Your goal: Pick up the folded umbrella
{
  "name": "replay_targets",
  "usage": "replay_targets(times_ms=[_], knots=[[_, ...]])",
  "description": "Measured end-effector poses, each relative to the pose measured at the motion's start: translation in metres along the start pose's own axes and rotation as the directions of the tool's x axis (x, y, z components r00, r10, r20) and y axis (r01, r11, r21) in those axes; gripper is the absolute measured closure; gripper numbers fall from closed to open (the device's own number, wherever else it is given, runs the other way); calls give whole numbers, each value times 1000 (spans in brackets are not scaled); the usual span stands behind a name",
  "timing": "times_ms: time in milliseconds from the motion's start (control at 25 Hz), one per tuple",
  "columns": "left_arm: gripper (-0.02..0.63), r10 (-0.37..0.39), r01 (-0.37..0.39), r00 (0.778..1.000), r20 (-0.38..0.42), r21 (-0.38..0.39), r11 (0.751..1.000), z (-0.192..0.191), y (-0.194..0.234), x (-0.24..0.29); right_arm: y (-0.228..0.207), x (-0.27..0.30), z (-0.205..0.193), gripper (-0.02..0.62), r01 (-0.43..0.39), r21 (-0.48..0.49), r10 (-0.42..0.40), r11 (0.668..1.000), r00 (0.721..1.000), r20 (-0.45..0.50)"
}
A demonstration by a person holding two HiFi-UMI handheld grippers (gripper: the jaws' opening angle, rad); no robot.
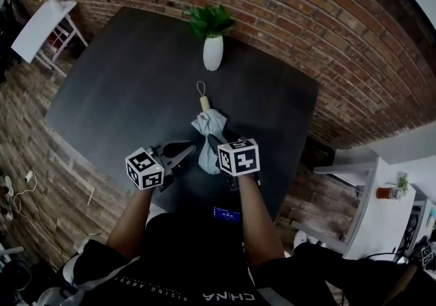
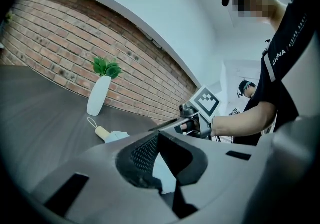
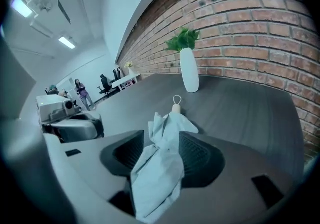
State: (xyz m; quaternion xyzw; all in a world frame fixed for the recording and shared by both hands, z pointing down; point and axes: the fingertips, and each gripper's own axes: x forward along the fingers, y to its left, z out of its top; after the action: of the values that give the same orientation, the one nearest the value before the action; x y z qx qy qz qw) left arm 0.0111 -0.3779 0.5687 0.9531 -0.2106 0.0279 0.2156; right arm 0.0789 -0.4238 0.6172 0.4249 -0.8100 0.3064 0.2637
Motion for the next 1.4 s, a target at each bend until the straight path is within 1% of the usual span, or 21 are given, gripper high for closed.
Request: replay_targets(times_ms=[120,160,200,320,360,440,480,640,800,880,1000,1240,1400], knots=[[604,8,-8,1000,5,-12,1000,-2,5,-1,-6,17,-6,352,15,-15,-16,1000,998,-66],[604,10,-10,1000,5,-15,1000,-3,6,-2,-8,21,-9,337,21,-14,-23,1000,996,-83],[604,12,-12,1000,4,-18,1000,-4,8,-2,-11,26,-13,310,26,-7,-27,1000,995,-98],[604,19,-18,1000,4,-30,999,-6,13,-4,-14,38,-20,282,35,24,-32,999,991,-133],[604,20,-20,1000,4,-35,999,-7,14,-4,-14,41,-21,282,39,27,-34,999,989,-147],[604,22,-22,1000,2,-42,999,-9,17,-3,-15,49,-25,252,50,28,-44,998,983,-180],[604,22,-22,1000,1,-45,999,-10,17,-3,-16,53,-28,224,54,27,-48,998,979,-198],[604,21,-22,1000,-5,-55,998,-15,19,-2,-14,65,-40,224,56,43,-43,998,965,-259],[604,25,-26,1000,-12,-64,998,-17,21,-4,-10,75,-48,224,57,53,-39,997,957,-287],[604,27,-28,1000,-16,-67,997,-19,24,-5,-7,80,-48,224,61,39,-47,997,956,-290],[604,30,-31,999,-17,-73,997,-21,26,-7,-9,84,-54,224,86,14,-77,996,946,-314],[604,30,-32,999,-23,-86,996,-27,27,-7,-11,83,-56,229,77,33,-63,996,948,-312],[604,25,-27,999,-24,-83,996,-29,25,-5,-12,83,-56,244,76,36,-62,996,952,-299]])
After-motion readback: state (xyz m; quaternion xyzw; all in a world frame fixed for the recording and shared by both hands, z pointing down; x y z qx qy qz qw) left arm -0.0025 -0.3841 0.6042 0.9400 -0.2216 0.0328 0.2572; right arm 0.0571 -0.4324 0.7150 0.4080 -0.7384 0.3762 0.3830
